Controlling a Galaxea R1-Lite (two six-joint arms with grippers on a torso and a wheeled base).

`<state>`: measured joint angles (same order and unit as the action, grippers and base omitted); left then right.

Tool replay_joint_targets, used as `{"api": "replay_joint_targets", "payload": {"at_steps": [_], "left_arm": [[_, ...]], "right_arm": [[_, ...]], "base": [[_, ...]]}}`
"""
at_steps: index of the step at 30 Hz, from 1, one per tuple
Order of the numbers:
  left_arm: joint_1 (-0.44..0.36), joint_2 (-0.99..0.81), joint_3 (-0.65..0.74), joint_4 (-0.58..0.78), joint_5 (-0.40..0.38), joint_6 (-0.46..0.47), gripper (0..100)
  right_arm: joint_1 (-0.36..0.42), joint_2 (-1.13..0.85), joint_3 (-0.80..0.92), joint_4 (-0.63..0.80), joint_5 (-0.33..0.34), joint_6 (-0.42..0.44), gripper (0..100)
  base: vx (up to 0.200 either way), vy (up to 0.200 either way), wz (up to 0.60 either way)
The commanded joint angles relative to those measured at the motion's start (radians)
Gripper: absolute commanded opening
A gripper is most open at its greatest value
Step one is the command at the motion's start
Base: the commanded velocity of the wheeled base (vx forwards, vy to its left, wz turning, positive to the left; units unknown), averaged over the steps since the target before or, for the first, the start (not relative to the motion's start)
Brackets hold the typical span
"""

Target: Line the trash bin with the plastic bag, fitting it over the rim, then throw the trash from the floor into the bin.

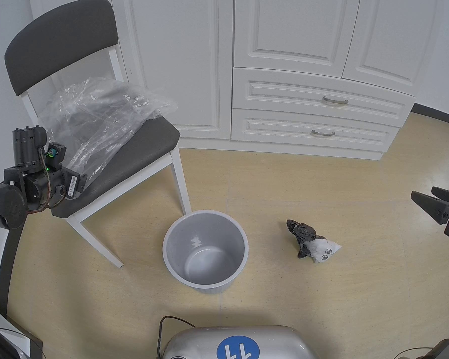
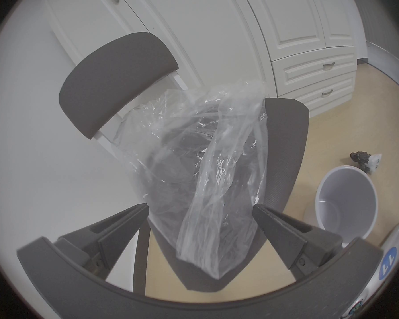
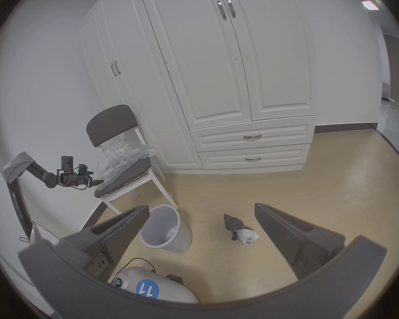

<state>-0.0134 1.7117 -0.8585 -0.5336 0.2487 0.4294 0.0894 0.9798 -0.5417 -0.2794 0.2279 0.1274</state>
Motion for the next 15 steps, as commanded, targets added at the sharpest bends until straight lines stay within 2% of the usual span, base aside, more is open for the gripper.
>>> {"api": "replay_joint_targets", "payload": {"at_steps": [1, 6, 10, 15], "left_arm": [[-0.003, 0.082, -0.068, -0.002, 0.001, 0.002, 100], [-0.005, 0.108, -0.129, -0.002, 0.015, 0.003, 100], [-0.005, 0.123, -0.171, -0.003, 0.076, 0.029, 100], [-0.011, 0.131, -0.177, -0.003, 0.08, 0.043, 100]], "right_arm": [[0.001, 0.002, 0.002, 0.0, 0.001, -0.002, 100], [0.004, -0.003, 0.002, 0.0, 0.001, 0.0, 100], [0.004, 0.0, 0.0, -0.001, 0.001, 0.001, 100], [0.004, -0.001, -0.001, -0.001, 0.001, 0.001, 100]], "base": [[0.0, 0.0, 0.0], [0.0, 0.0, 0.0], [0.0, 0.0, 0.0], [0.0, 0.0, 0.0]]}}
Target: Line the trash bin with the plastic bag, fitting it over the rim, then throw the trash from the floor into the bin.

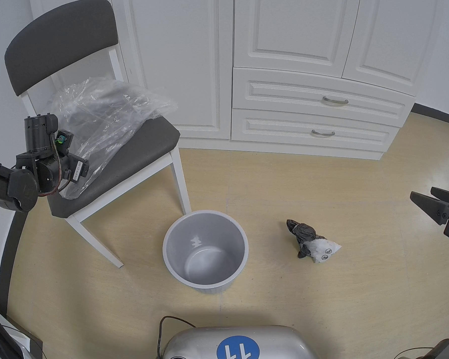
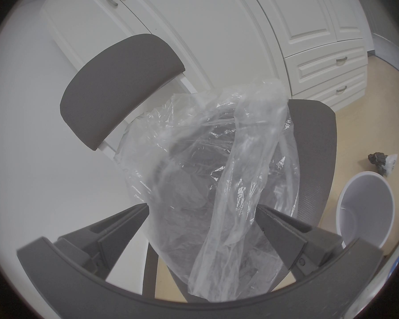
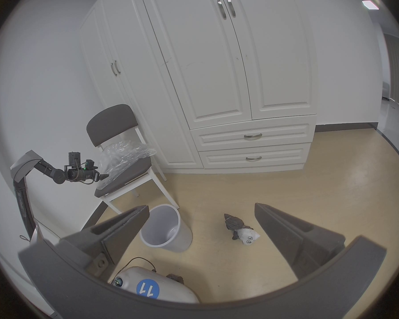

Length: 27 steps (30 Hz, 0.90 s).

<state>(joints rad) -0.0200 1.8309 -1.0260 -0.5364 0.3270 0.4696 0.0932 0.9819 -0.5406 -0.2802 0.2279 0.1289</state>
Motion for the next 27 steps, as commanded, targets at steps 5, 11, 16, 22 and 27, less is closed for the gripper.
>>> {"api": "replay_joint_targets", "payload": {"at_steps": [5, 11, 16, 22, 27], "left_arm": [[-0.014, 0.021, -0.011, -0.001, 0.003, 0.003, 100], [-0.011, 0.028, -0.009, -0.001, 0.01, 0.0, 100], [-0.005, 0.021, -0.009, -0.001, 0.009, -0.005, 100], [-0.008, 0.016, -0.009, -0.001, 0.009, -0.003, 100], [-0.008, 0.03, -0.011, -0.001, 0.009, 0.001, 100]], "right_arm": [[-0.003, -0.014, -0.002, -0.001, 0.001, 0.005, 100], [-0.001, -0.011, -0.002, -0.001, 0.004, 0.006, 100], [0.002, -0.016, -0.001, -0.001, 0.004, 0.006, 100], [0.003, -0.016, -0.001, -0.001, 0.004, 0.006, 100], [0.003, -0.017, 0.008, -0.027, 0.004, 0.006, 100]], "base": [[0.0, 0.0, 0.0], [0.0, 0.0, 0.0], [0.0, 0.0, 0.0], [0.0, 0.0, 0.0], [0.0, 0.0, 0.0]]}}
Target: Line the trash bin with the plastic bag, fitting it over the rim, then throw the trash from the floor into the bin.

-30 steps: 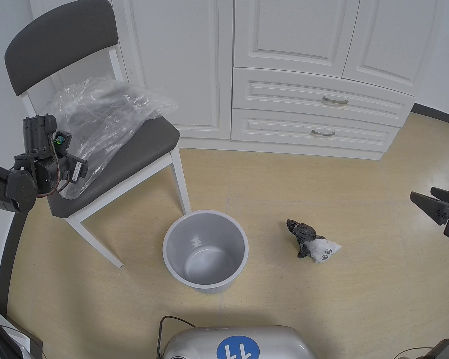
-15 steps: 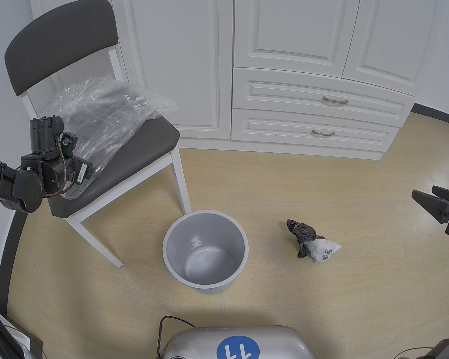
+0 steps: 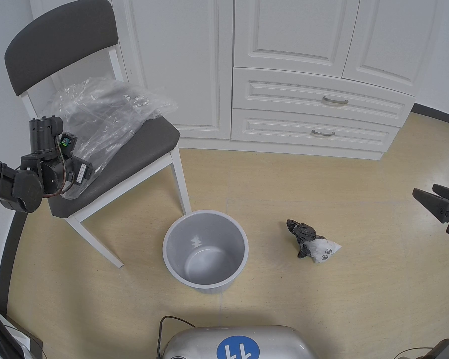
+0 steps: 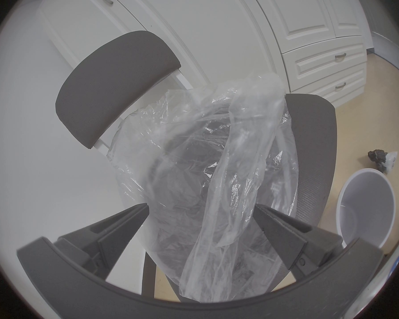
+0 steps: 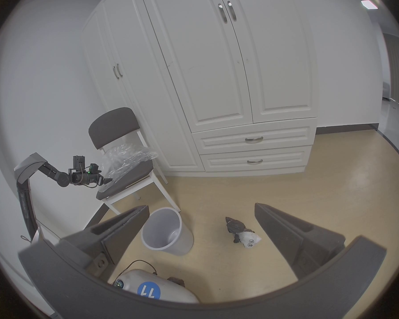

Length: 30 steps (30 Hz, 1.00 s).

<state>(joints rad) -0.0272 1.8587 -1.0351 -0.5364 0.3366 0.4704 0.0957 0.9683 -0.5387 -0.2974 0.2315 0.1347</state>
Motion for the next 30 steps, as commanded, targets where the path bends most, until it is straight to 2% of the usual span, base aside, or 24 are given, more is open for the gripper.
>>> {"api": "replay_joint_targets", "payload": {"at_steps": [1, 7, 8, 24, 30], "left_arm": [[-0.002, 0.002, -0.002, -0.002, -0.001, 0.001, 100], [-0.005, 0.002, -0.003, -0.014, -0.001, 0.002, 100], [-0.005, 0.002, -0.003, -0.014, -0.001, 0.002, 0], [-0.007, -0.026, -0.006, -0.02, -0.002, 0.002, 0], [-0.048, -0.105, 0.004, -0.013, -0.014, -0.009, 0]], "right_arm": [[0.001, -0.003, 0.011, -0.019, 0.0, 0.0, 100], [0.001, -0.002, 0.026, -0.054, 0.0, -0.001, 100], [0.001, -0.002, 0.026, -0.054, 0.0, -0.001, 100], [0.001, -0.005, 0.028, -0.055, 0.0, -0.006, 100], [0.002, -0.01, 0.029, -0.055, 0.0, -0.007, 100]], "base": [[0.0, 0.0, 0.0], [0.0, 0.0, 0.0], [0.0, 0.0, 0.0], [0.0, 0.0, 0.0], [0.0, 0.0, 0.0]]}}
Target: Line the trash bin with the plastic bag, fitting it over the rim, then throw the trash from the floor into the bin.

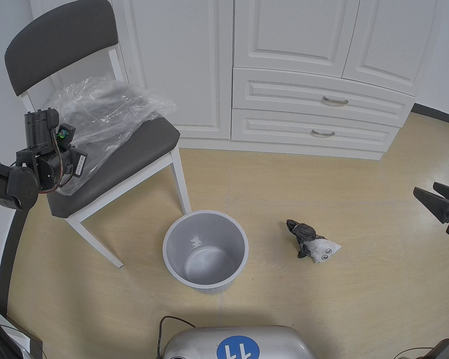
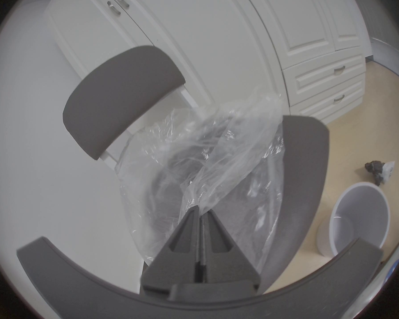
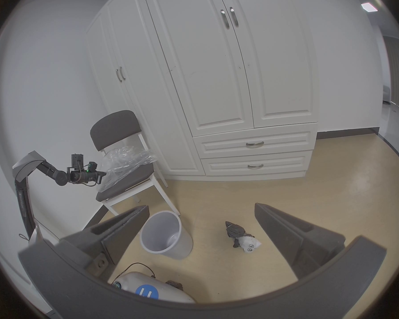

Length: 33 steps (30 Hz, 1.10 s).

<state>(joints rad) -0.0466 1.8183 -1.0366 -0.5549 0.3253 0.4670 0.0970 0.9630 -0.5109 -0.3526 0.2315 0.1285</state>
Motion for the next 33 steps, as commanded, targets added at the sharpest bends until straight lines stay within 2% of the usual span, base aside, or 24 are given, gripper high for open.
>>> {"api": "replay_joint_targets", "payload": {"at_steps": [1, 3, 8, 11, 13, 16, 21, 22, 23, 24, 25, 33], "left_arm": [[-0.036, -0.08, 0.009, 0.013, -0.005, -0.007, 0], [-0.052, -0.102, 0.016, 0.015, -0.006, -0.008, 0], [-0.098, -0.145, 0.018, 0.016, -0.011, -0.038, 0], [-0.122, -0.162, 0.02, 0.016, -0.037, -0.07, 0], [-0.154, -0.198, 0.03, 0.024, -0.088, -0.111, 0], [-0.193, -0.234, 0.035, 0.052, -0.101, -0.133, 0], [-0.294, -0.309, 0.021, 0.156, -0.103, -0.189, 0], [-0.294, -0.309, 0.021, 0.156, -0.103, -0.189, 0], [-0.335, -0.327, 0.012, 0.173, -0.104, -0.214, 0], [-0.335, -0.327, 0.012, 0.173, -0.104, -0.214, 0], [-0.374, -0.343, 0.0, 0.182, -0.104, -0.231, 0], [-0.481, -0.393, -0.005, 0.182, -0.104, -0.235, 0]], "right_arm": [[0.004, -0.004, 0.003, 0.0, 0.0, -0.003, 100], [0.026, -0.001, 0.014, 0.001, 0.0, -0.004, 100], [0.15, 0.03, 0.037, -0.002, -0.012, -0.003, 100], [0.179, 0.04, 0.041, -0.002, -0.027, -0.003, 100], [0.225, 0.056, 0.041, -0.002, -0.063, 0.0, 100], [0.262, 0.077, 0.046, -0.022, -0.107, 0.005, 100], [0.319, 0.157, 0.086, -0.201, -0.184, 0.039, 100], [0.319, 0.157, 0.086, -0.201, -0.184, 0.039, 100], [0.336, 0.189, 0.1, -0.27, -0.21, 0.063, 100], [0.336, 0.189, 0.1, -0.27, -0.21, 0.063, 100], [0.359, 0.218, 0.112, -0.321, -0.236, 0.077, 100], [0.437, 0.26, 0.129, -0.339, -0.248, 0.126, 100]], "base": [[0.0, 0.0, 0.0], [0.0, 0.0, 0.0], [0.0, 0.0, 0.0], [0.0, 0.0, 0.0], [0.0, 0.0, 0.0], [0.0, 0.0, 0.0], [0.0, 0.0, 0.0], [0.0, 0.0, 0.0], [0.0, 0.0, 0.0], [0.0, 0.0, 0.0], [0.0, 0.0, 0.0], [0.0, 0.0, 0.0]]}}
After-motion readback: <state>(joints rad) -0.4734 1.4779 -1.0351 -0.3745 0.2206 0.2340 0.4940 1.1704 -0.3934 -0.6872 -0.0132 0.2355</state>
